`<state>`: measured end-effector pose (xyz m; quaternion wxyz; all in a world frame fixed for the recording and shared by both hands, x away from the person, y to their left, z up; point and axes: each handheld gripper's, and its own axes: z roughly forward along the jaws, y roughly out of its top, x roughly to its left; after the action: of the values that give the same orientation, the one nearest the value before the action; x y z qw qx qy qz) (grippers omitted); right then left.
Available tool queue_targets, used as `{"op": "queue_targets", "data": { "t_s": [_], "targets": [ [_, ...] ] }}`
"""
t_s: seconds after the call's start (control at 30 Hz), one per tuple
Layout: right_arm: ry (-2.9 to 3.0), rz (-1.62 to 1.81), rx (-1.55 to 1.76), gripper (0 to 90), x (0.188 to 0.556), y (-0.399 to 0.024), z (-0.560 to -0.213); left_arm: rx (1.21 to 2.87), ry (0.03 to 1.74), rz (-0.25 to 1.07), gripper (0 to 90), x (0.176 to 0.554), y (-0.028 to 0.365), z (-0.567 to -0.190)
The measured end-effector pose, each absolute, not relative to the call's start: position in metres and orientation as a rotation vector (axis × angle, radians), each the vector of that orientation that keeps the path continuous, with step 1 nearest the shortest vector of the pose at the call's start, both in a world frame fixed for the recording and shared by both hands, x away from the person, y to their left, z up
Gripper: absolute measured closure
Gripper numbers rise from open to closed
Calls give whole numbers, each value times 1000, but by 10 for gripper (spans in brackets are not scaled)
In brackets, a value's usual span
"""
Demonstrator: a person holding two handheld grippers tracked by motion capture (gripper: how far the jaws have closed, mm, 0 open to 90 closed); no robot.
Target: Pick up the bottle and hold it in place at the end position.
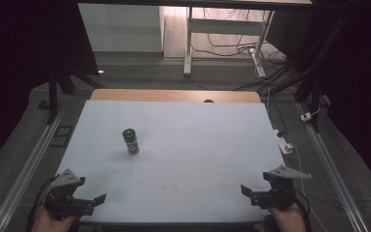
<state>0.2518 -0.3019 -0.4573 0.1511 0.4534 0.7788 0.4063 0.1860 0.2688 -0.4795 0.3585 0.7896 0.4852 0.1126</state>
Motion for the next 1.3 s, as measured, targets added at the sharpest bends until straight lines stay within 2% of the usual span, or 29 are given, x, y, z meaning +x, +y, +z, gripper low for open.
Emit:
{"op": "queue_targets", "data": {
  "t_s": [0.47,0.57,1.3],
  "targets": [
    [2285,1176,1298,0,255,-301,-459,2046,1245,247,41,188,270,-480],
    [2290,1168,1292,0,255,-300,-459,2055,1253,252,3,188,269,-480],
    [2312,1158,1281,0,256,-299,-459,2024,1233,183,22,192,274,-480]
  ]
}}
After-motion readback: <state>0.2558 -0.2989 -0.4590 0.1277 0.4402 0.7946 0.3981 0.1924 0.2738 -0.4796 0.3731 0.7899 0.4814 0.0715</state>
